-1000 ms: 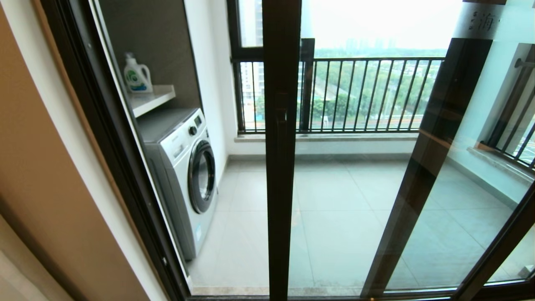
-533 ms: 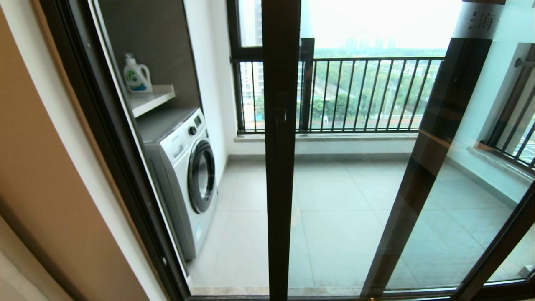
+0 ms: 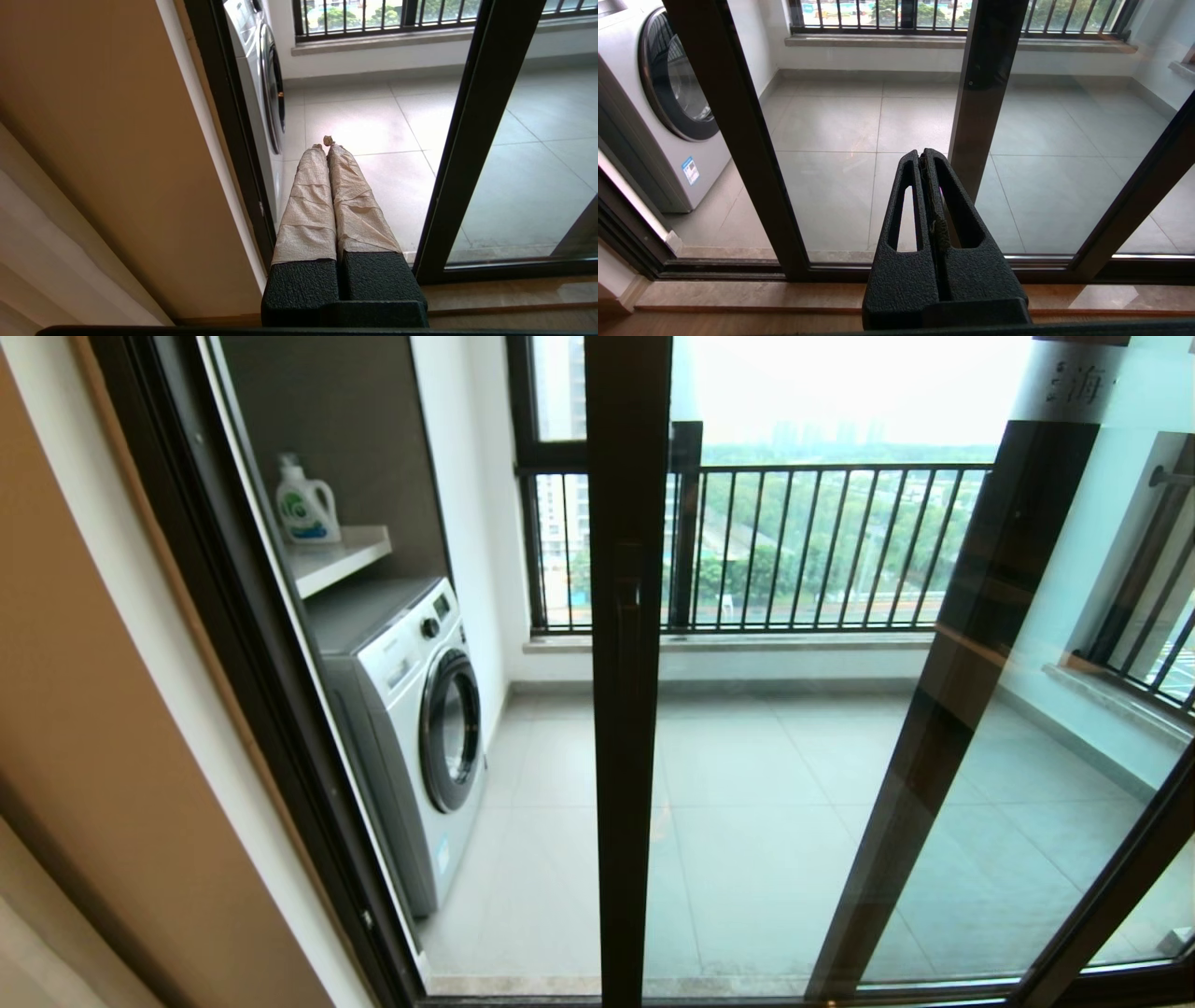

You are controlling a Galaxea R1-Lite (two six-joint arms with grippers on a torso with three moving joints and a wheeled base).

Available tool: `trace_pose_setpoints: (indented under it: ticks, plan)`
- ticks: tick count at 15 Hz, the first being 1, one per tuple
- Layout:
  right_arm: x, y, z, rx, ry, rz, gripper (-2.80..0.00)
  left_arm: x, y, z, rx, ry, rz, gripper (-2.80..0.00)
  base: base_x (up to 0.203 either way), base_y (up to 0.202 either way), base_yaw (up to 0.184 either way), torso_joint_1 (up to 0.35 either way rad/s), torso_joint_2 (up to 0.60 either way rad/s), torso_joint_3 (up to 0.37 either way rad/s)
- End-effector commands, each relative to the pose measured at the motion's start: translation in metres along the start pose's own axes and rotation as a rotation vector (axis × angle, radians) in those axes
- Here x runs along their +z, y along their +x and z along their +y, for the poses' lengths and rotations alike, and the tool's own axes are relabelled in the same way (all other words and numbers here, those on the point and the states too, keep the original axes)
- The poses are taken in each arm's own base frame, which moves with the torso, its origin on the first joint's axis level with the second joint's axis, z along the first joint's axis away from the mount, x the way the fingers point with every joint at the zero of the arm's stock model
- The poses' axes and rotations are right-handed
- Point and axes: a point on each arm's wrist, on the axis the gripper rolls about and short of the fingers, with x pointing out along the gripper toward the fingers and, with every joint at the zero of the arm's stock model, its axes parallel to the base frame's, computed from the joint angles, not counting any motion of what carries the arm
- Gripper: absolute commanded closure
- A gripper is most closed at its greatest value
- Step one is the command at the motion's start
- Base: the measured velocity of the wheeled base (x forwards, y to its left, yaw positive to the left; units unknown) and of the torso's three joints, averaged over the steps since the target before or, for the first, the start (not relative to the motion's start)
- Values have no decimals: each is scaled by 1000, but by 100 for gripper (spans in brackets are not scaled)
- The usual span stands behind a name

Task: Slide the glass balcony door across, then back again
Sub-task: Open the slid door

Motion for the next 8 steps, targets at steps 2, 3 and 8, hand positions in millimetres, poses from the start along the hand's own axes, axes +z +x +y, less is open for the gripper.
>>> trace_pose_setpoints:
  ticks: [2, 3, 8]
  plan:
    - [0, 0, 0, 0, -2, 1, 0, 0, 0, 0, 0, 0, 3, 0, 0, 0, 0, 0, 0, 0]
    - [-1, 0, 0, -3, -2, 1, 0, 0, 0, 0, 0, 0, 4, 0, 0, 0, 0, 0, 0, 0]
    - [1, 0, 0, -20, -15, 2, 0, 0, 0, 0, 0, 0, 3, 0, 0, 0, 0, 0, 0, 0]
